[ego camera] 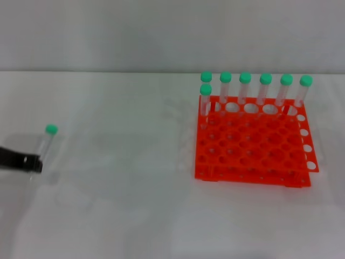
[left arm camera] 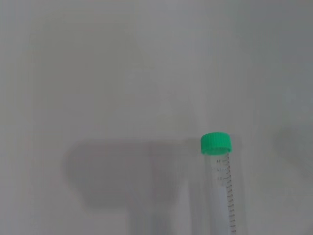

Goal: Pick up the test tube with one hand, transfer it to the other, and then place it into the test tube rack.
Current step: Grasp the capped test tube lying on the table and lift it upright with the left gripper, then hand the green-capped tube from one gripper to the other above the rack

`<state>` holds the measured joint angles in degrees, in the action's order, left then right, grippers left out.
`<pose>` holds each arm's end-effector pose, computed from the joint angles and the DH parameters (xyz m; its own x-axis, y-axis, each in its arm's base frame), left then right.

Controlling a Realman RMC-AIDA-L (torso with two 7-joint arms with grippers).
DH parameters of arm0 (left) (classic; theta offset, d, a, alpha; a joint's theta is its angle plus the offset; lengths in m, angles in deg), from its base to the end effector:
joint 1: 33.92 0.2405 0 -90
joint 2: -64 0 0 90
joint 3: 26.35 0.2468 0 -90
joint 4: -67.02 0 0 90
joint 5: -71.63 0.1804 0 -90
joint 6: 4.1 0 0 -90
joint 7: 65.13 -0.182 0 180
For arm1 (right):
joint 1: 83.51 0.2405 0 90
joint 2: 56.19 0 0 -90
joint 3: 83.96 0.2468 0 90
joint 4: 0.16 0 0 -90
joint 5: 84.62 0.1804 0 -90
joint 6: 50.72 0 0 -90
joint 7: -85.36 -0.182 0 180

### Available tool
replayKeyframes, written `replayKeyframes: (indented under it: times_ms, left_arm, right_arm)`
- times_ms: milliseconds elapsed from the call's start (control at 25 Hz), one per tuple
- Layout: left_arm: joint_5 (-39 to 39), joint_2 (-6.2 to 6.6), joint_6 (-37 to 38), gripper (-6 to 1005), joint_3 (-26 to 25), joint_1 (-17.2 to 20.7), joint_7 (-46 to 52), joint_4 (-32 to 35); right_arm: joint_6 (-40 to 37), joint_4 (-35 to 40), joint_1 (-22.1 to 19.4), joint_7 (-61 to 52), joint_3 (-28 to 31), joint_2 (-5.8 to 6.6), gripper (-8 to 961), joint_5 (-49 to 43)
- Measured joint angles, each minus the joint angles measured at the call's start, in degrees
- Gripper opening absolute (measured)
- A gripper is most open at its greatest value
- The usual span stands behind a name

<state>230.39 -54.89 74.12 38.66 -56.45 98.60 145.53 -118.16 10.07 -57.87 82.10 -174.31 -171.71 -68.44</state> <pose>-0.3011 0.3312 0.0371 0.3367 0.9065 0.2548 0.7627 -0.1038 -0.6384 0.3074 0.3734 0.0816 0.8063 0.1833 -0.5624 -0.5768 0.0329 -0.8162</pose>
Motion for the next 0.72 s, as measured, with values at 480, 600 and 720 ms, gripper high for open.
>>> replayKeyframes:
  times_ms: [480,600,720]
  left_arm:
    - [2.9,-0.12,-11.8,179,12.1,-0.8,0.0,4.6]
    - [3.5,-0.11,-16.9,179,15.5,-0.9,0.0,4.9]
    - [3.5,-0.12,-20.7,179,16.3,-1.3,-0.6,3.7]
  right_arm:
    - [-1.6,0.2,-0.1,-1.8,0.0,-0.06,876,0.0]
    - [-1.5,0.2,-0.2,-7.2,-0.1,0.13,876,0.0]
    - [-1.8,0.5,-0.3,-13.5,-0.4,0.59,876,-1.2]
